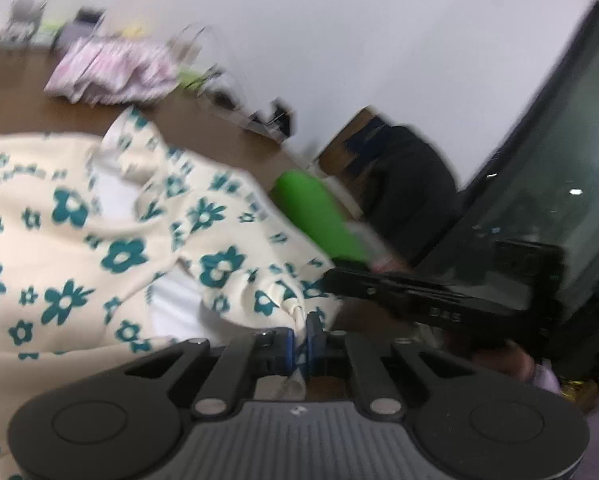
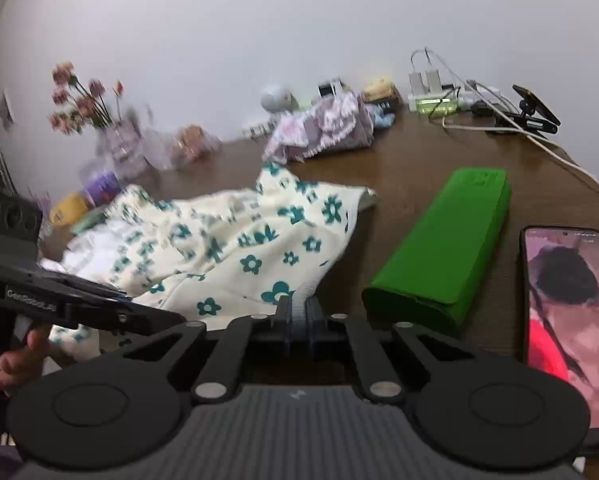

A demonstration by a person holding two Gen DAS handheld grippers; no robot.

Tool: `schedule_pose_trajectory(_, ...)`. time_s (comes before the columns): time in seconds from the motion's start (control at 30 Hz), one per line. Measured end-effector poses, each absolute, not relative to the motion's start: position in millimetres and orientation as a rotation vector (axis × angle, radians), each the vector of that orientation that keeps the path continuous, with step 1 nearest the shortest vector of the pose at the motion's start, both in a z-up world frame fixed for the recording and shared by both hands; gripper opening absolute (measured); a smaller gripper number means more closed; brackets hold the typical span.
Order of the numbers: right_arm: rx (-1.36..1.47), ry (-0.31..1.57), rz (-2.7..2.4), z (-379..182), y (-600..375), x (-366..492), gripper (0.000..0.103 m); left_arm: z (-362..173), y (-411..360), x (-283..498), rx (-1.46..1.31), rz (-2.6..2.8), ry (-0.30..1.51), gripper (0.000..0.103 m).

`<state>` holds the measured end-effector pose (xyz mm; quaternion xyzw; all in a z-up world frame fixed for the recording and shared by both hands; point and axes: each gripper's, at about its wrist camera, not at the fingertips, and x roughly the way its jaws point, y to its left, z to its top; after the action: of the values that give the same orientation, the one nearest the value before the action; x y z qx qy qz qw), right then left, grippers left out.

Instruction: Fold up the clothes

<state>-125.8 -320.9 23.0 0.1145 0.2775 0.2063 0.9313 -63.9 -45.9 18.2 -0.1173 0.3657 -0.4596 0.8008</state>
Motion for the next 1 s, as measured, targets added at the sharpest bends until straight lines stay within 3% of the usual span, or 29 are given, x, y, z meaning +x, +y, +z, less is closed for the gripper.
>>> schedule_pose_trajectory(0.17, 0.307, 0.512, 0.544, 32.2, -337.6, -142.4, 0.007, 31.5, -31.6, -90.9, -0.180, -1.052, 0.698, 0.005)
schedule_pose_trajectory(0.27, 0.219, 0.618, 0.580, 25.5, -330.6, -141.1, 0.008, 15.1, -41.7, -96.1, -0.073, -1.041, 0.782, 0.009)
schedule_pose_trajectory(0.4, 0.171, 0.638, 0.557, 28.6, -325.2, -140.9, 0.018, 8.8, -50.9, -104.6, 0.002, -1.029, 0.781, 0.028)
schedule_pose_trajectory(0.43, 0.176, 0.624, 0.551, 32.0, -325.3, -140.4, 0.027, 9.3, -52.8, -105.9, 0.009, -1.034, 0.774, 0.030)
schedule_pose_trajectory(0.57, 0.171, 0.641, 0.523, 30.6, -314.8, -131.6, 0.030, 5.4, -59.4, -107.6, 0.037, -1.053, 0.752, 0.030)
schedule_pose_trajectory(0.6, 0.172, 0.643, 0.519, 28.4, -312.3, -130.5, 0.028, 5.1, -60.9, -106.2, 0.032, -1.053, 0.753, 0.030)
schedule_pose_trajectory(0.63, 0.175, 0.637, 0.518, 26.5, -310.2, -129.8, 0.017, 4.7, -62.3, -104.7, 0.027, -1.053, 0.755, 0.030)
schedule_pose_trajectory(0.77, 0.204, 0.589, 0.499, 22.9, -306.9, -126.3, 0.002, 4.8, -69.0, -88.2, -0.008, -1.021, 0.758, 0.024)
schedule_pose_trajectory(0.8, 0.218, 0.564, 0.492, 23.8, -309.2, -125.7, 0.000, 7.0, -68.4, -87.5, -0.018, -1.013, 0.741, 0.003)
schedule_pose_trajectory(0.93, 0.275, 0.400, 0.569, 39.7, -326.9, -147.7, 0.000, 27.6, -58.4, -112.8, 0.001, -1.107, 0.546, 0.004)
schedule_pose_trajectory(1.0, 0.262, 0.376, 0.598, 43.4, -336.9, -160.7, 0.000, 28.3, -54.4, -120.9, 0.014, -1.134, 0.537, 0.004)
